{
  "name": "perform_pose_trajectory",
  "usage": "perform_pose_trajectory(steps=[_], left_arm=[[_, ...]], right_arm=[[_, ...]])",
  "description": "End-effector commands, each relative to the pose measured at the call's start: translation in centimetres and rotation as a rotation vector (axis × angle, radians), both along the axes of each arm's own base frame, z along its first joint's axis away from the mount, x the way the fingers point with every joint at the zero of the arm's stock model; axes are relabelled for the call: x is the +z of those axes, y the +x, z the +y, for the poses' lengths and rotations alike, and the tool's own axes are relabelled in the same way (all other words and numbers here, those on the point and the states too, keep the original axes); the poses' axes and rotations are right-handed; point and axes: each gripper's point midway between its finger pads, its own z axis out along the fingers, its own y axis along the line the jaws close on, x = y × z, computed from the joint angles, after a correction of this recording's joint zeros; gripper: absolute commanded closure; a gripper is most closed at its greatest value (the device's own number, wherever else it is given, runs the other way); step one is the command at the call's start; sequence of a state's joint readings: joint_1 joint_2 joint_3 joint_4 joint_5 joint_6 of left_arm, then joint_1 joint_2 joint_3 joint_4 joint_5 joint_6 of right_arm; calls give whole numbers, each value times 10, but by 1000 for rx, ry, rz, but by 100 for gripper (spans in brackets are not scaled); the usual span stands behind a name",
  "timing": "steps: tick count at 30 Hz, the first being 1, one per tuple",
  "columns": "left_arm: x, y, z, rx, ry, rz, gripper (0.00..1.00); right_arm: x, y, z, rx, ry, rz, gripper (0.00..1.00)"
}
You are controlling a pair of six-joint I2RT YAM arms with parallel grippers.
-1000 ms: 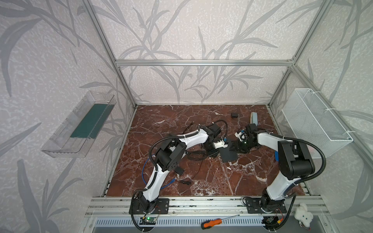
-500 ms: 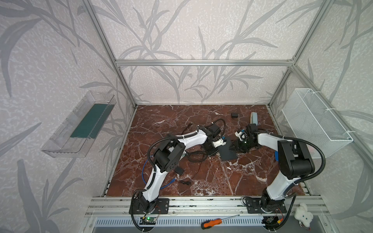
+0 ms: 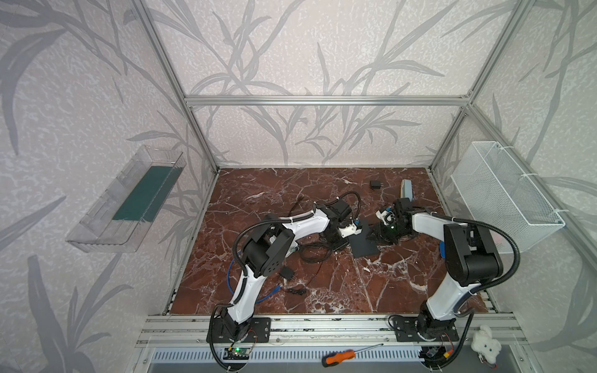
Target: Insert the plug into the switch port
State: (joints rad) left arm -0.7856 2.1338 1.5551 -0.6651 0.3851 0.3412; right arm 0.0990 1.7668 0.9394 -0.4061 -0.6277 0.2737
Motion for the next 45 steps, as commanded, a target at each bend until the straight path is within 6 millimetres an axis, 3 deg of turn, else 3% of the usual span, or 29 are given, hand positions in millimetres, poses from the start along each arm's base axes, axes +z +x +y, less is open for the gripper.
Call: perform_pose_trajectory(steps=[1,5,10,20,26,32,39,45], left_arm=[[21,-7,-34,-97,-135,-11,100],[27,23,-41,-9,-149,-121,100],[38,40,-47,65,-187,-135,100],[49,16,-63,-39,-280,-56,100],[65,34,-71,28,-353,-150,100],[73,41,-78,-7,-357,-248,100],[80,21,-79,-81,-375,-150,100],[77,25,-74,-64,-365,-103,100]], right_arm=[[-4,-16,20,25,91,88,58],[-4,-19,22,29,107,100,58],[-1,-22,23,37,113,109,59],[-2,-30,27,51,141,118,60],[6,-33,31,55,184,117,60],[10,-34,34,55,208,124,61],[14,-31,33,41,191,108,61],[18,-28,34,51,197,75,62]])
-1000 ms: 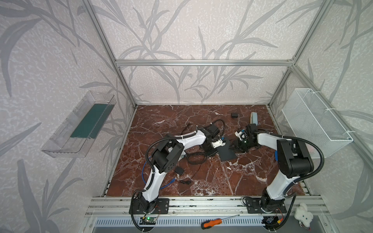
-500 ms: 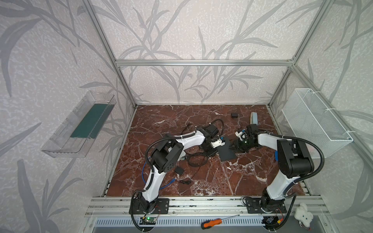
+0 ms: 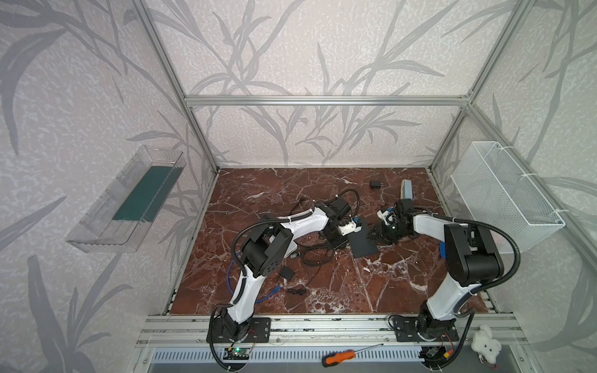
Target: Insert the plug into the switch port
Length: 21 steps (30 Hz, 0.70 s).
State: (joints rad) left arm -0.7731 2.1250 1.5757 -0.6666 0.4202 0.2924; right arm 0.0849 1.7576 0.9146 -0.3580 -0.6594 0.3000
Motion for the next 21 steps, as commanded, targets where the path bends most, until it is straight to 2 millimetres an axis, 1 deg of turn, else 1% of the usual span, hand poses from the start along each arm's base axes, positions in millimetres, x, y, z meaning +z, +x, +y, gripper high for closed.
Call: perform_pose_trajectory(steps=[1,3,5,9,12,14,21], left_arm=[[67,19,-70,-116,-328,-143,100],[68,21,-69,-113,-319,-160,100],[64,24,-67,-115,-297,-164,100],[49,24,-69,-135,-299,-167,100],[38,26,-73,-154,-319,-180,100],[37,29,-76,-159,-324,-188,100],[45,38,-87,-201,-370,-254,100]], right_arm=[[15,-31,34,77,161,90,62],[15,-31,35,78,171,92,62],[16,-31,36,79,179,87,62],[18,-33,43,108,243,82,62],[9,-39,45,133,248,112,63],[4,-43,47,147,244,123,63],[1,-52,58,222,247,138,63]])
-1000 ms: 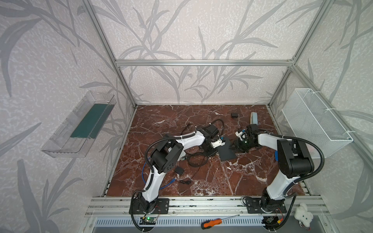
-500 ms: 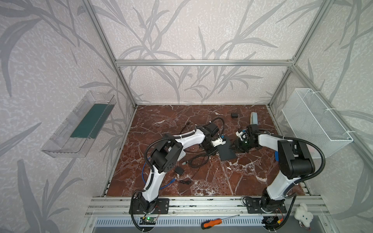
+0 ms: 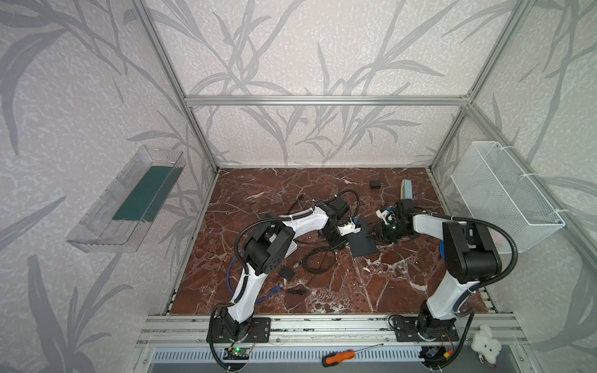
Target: Insert the plug into the switch port
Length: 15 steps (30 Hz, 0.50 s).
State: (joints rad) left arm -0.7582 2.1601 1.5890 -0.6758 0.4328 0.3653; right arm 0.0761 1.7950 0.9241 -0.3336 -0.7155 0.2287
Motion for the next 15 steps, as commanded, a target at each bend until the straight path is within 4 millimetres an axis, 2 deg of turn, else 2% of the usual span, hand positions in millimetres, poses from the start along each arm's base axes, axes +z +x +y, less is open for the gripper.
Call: perform_pose_trajectory(steps=[1,9,15], left_arm=[[59,34,-91,-161,-385,-249,100],[85,24,-86,-239,-424,-279,100],[86,19,-86,-315,-456,-330,100]], right_arm=[[1,-57,54,179,183,181,63],[-5,-58,48,171,87,162,63],[0,-65,63,239,130,177,63]])
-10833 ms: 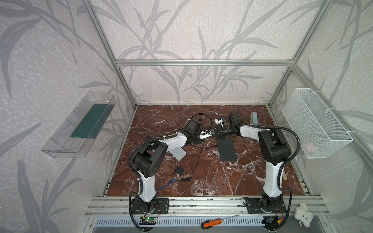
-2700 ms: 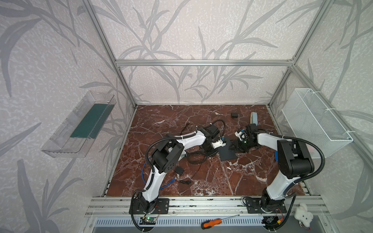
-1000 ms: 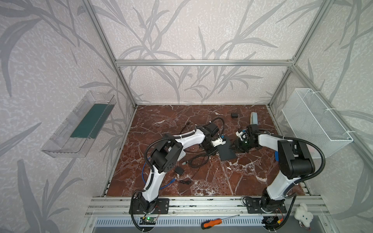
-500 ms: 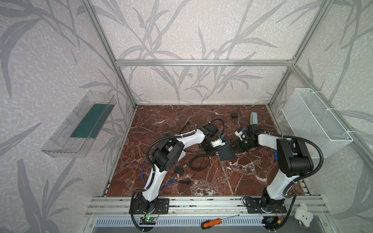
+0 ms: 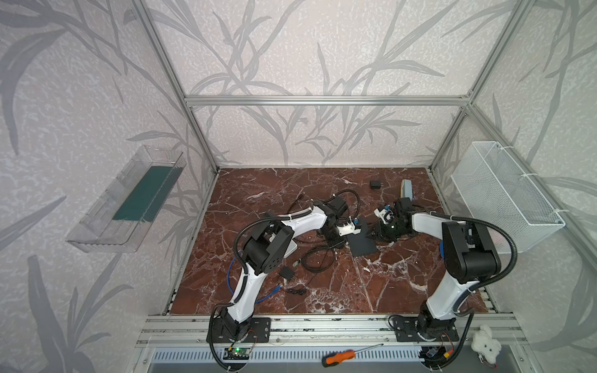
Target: Insert the plug into the switch port
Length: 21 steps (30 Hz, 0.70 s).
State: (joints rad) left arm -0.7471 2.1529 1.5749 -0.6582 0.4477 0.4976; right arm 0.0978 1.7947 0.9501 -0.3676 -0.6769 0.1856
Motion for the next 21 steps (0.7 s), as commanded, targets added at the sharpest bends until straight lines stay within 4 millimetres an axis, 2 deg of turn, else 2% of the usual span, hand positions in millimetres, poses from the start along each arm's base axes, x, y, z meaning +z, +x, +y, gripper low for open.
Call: perform_pose_trajectory(steps=[1,9,13,21], left_arm=[[83,16,-87,-226,-432,-261,100],[84,22,-91,-243,-454,-364,100],[83,31,-89,-179,-445,-424,100],[71,39,-92,-56,-363,-274,100]], right_arm=[[-1,-68,63,212,157,214,63],[-7,-64,68,208,151,269,63],[-9,-63,67,164,164,320,65],[-3,-69,64,123,147,333,67]])
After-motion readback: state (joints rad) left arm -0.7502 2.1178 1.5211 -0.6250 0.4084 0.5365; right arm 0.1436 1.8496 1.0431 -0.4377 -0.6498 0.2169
